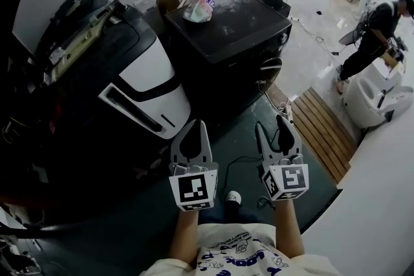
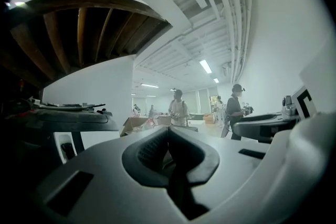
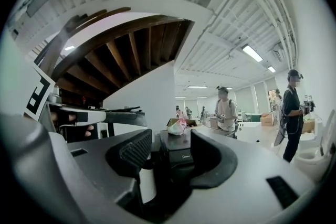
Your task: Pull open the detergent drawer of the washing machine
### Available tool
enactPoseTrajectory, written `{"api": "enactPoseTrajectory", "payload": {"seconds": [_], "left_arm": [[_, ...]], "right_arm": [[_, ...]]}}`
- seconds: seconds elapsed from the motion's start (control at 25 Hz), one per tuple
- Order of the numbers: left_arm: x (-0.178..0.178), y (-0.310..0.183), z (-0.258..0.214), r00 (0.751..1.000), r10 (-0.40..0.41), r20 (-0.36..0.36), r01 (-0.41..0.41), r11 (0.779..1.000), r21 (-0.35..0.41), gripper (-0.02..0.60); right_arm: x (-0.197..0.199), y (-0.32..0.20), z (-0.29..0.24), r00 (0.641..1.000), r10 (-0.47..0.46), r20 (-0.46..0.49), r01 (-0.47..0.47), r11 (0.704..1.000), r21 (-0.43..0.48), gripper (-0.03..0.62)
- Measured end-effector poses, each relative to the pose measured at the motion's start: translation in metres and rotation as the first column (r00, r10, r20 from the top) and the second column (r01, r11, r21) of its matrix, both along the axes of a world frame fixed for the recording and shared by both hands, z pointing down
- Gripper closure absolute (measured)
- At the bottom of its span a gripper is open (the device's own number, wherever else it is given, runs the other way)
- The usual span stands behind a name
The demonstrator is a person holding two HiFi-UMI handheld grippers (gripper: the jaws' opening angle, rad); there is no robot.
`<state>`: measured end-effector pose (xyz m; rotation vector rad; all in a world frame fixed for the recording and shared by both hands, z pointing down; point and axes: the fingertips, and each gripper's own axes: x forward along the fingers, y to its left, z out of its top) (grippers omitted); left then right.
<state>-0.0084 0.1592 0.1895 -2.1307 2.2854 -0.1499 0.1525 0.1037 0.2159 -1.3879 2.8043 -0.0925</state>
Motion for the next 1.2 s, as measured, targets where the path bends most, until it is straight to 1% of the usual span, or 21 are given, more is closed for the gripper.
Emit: {"api": "enactPoseTrajectory", "payload": {"seconds": [0.28, 0.48, 0.64, 0.88, 1.2], "left_arm": [[-0.005, -0.025, 0.013, 1.0, -0.017, -0.006, 0.017, 0.999, -0.029, 0.568], [-0.018, -0.058, 0.02, 1.0, -0.009, -0.018, 0.008, 0.999, -0.037, 0.568], [-0.034, -0.095, 0.023, 1.0, 0.003, -0.026, -0.003, 0.999, -0.036, 0.568], [-0.066, -0.161, 0.027, 0.999, 0.023, -0.028, -0.024, 0.999, -0.041, 0.568], [-0.105, -0.247, 0.028, 0.997, 0.073, -0.028, -0.074, 0.996, -0.054, 0.568]], "right_arm": [[-0.006, -0.027, 0.008, 1.0, -0.018, 0.007, 0.018, 1.0, -0.017, 0.361], [-0.019, -0.056, 0.015, 1.0, -0.014, -0.005, 0.014, 1.0, -0.026, 0.361], [-0.034, -0.09, 0.019, 1.0, -0.005, -0.011, 0.005, 0.999, -0.033, 0.361], [-0.069, -0.151, 0.023, 1.0, 0.007, -0.012, -0.007, 0.999, -0.041, 0.361], [-0.109, -0.228, 0.028, 0.999, 0.046, -0.007, -0.046, 0.997, -0.062, 0.359]]}}
